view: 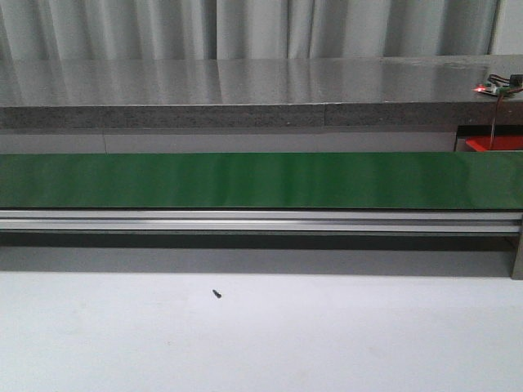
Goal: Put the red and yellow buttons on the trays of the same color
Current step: 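Grasp a red button from the cluster with the left gripper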
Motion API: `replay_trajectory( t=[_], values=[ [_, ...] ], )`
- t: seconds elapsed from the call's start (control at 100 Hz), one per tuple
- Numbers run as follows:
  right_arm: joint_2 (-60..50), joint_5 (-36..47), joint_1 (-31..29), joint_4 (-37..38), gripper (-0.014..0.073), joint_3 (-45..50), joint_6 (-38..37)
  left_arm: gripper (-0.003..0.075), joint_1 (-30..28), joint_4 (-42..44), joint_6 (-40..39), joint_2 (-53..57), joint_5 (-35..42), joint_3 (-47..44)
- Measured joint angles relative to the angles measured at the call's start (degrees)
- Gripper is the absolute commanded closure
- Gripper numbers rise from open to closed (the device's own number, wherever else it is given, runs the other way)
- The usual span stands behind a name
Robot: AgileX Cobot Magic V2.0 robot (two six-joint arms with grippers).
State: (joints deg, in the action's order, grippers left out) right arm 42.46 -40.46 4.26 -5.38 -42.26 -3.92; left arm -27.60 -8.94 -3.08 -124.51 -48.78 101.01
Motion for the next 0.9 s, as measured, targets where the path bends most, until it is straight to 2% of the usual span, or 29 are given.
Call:
replay_trajectory(
  t=[0.3,0.66,0.9],
  values=[
    [0.0,0.0,0.0,0.0,0.0662,0.0,0.0,0.049,0.0,1.12,0.0,1.88,-2.07,0.0],
    [0.0,0.0,0.0,0.0,0.0662,0.0,0.0,0.049,0.0,1.65,1.64,12.94,-6.42,0.0],
    [0.0,0.0,0.0,0.0,0.0662,0.0,0.0,0.049,3.14,1.91,3.65,17.18,-9.26,-0.23]
  ],
)
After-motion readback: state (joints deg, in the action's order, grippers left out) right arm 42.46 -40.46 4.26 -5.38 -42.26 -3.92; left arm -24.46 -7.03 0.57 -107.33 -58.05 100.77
